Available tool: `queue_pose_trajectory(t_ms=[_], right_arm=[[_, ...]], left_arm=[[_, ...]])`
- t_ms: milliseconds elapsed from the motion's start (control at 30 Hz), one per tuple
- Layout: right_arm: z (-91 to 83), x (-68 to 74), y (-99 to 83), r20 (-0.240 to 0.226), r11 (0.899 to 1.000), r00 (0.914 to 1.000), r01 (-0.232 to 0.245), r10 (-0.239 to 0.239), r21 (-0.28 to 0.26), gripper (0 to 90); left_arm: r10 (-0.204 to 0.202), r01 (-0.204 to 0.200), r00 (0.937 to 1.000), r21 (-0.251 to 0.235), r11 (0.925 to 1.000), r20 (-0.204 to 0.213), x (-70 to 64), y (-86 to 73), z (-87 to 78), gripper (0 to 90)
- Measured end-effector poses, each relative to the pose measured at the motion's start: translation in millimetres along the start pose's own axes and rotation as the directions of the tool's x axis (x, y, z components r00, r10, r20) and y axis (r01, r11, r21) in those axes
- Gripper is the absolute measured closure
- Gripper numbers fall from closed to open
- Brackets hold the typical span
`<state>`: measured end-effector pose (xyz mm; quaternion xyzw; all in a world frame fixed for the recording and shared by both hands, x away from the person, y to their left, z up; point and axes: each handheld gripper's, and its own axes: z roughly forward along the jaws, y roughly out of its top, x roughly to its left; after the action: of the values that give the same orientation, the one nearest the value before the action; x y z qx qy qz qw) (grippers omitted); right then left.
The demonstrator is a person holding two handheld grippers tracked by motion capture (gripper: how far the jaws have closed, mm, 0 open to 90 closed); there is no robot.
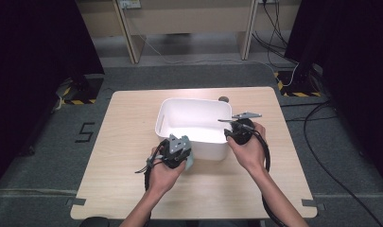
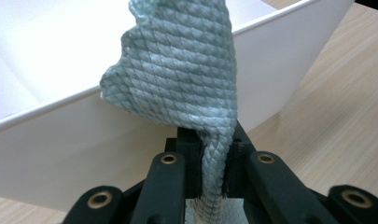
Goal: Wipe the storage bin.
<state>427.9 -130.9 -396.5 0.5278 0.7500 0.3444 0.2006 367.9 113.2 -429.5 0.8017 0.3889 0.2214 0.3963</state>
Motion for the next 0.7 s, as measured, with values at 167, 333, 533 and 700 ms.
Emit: queue_pose_trajectory(t_ms=[167, 333, 533, 700], right_arm=[[0.0, 0.0, 0.0, 0.000, 1.000, 1.0000, 0.000, 0.000, 0.000, 68.5], [-0.1, -0.1, -0.1, -0.001, 1.000, 1.0000, 0.001, -0.001, 0.000, 68.5], [-0.2, 0.1, -0.2, -0.001, 1.000, 1.0000, 0.000, 0.000, 0.001, 68.5], [-0.1, 0.1, -0.2, -0.001, 1.000, 1.0000, -0.003, 0.003, 0.000, 68.5]], left_arm=[[0.024, -0.024, 0.9997, -0.003, 0.9997, -0.006, -6.7, 2.5, 1.9, 81.0], [0.053, -0.053, 0.9984, 0.004, 0.9986, -0.020, -11.0, 4.4, 3.6, 81.0], [0.055, -0.055, 0.9983, -0.006, 0.9985, -0.021, -11.7, 2.6, 5.1, 80.9], [0.065, -0.065, 0.9977, -0.003, 0.9979, -0.018, -12.9, 0.9, 7.3, 80.8]])
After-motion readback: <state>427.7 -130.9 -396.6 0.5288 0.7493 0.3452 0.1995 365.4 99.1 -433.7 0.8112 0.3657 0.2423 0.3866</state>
